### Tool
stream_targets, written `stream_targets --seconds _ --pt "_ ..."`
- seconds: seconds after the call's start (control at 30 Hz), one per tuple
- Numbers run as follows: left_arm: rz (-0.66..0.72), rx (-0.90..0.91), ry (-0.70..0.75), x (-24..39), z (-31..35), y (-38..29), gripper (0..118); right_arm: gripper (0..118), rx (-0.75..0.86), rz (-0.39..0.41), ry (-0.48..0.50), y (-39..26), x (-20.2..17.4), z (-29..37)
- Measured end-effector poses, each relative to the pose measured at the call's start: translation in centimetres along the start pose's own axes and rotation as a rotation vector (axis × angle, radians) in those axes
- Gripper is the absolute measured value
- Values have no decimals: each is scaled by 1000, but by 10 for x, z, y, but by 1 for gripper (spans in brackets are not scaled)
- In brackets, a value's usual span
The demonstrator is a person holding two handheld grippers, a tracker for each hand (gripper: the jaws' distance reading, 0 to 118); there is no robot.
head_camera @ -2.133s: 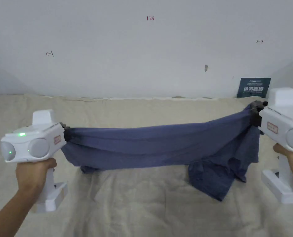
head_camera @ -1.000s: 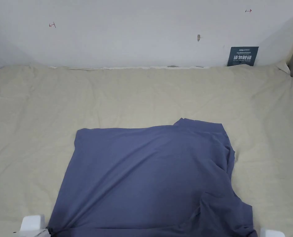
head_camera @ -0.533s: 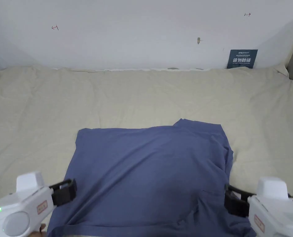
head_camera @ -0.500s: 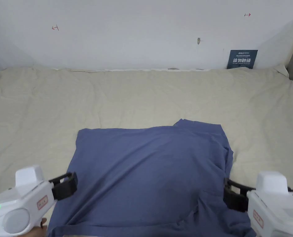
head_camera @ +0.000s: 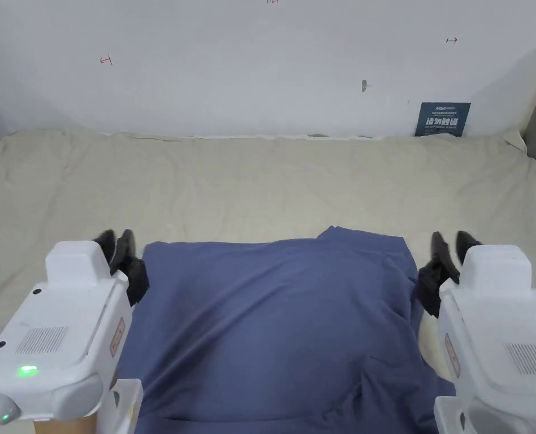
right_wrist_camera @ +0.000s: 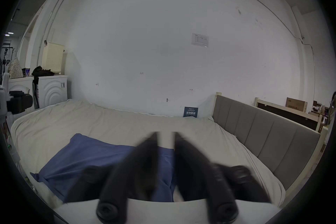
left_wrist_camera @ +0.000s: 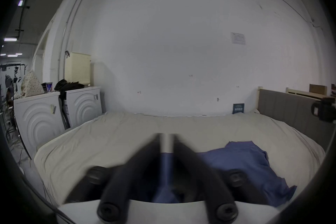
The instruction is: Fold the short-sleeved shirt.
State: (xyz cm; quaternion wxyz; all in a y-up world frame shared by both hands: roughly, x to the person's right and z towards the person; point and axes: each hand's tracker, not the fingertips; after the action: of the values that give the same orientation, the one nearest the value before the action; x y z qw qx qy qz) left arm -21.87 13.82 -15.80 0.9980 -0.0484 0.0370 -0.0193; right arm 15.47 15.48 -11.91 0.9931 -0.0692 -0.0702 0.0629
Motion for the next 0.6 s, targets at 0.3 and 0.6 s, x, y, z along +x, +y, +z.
stream_targets --seconds 0.3,0.6 --pt "-30 -127 -43 -9 -8 -14 0 1 -5 -10 7 -6 3 -1" --pt "48 -545 -89 -63 -18 -78 0 1 -41 -4 11 -13 7 -6"
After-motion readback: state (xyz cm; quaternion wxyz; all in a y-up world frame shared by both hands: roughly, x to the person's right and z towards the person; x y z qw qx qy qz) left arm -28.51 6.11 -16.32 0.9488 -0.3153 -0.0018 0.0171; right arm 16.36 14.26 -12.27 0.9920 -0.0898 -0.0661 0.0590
